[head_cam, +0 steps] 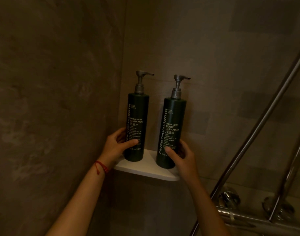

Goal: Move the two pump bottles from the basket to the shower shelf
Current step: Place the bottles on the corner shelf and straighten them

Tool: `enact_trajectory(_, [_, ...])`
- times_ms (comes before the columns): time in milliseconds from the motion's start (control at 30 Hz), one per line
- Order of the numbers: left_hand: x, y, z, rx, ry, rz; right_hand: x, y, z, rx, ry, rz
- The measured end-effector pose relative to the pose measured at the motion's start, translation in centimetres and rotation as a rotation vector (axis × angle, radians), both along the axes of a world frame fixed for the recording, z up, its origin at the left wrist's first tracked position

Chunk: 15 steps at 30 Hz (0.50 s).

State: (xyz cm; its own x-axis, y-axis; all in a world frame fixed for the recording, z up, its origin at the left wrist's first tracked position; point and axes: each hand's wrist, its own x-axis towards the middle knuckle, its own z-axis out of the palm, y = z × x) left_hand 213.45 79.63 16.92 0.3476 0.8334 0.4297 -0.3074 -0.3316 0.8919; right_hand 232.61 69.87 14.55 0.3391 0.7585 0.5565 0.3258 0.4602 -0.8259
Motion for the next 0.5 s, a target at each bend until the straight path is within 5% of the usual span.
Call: enact_trajectory(500, [0.10,0.16,-0.13,0.018,-0.023,-0.027,-0.32,0.07,-0.38,-0.002,-0.014,-0.052])
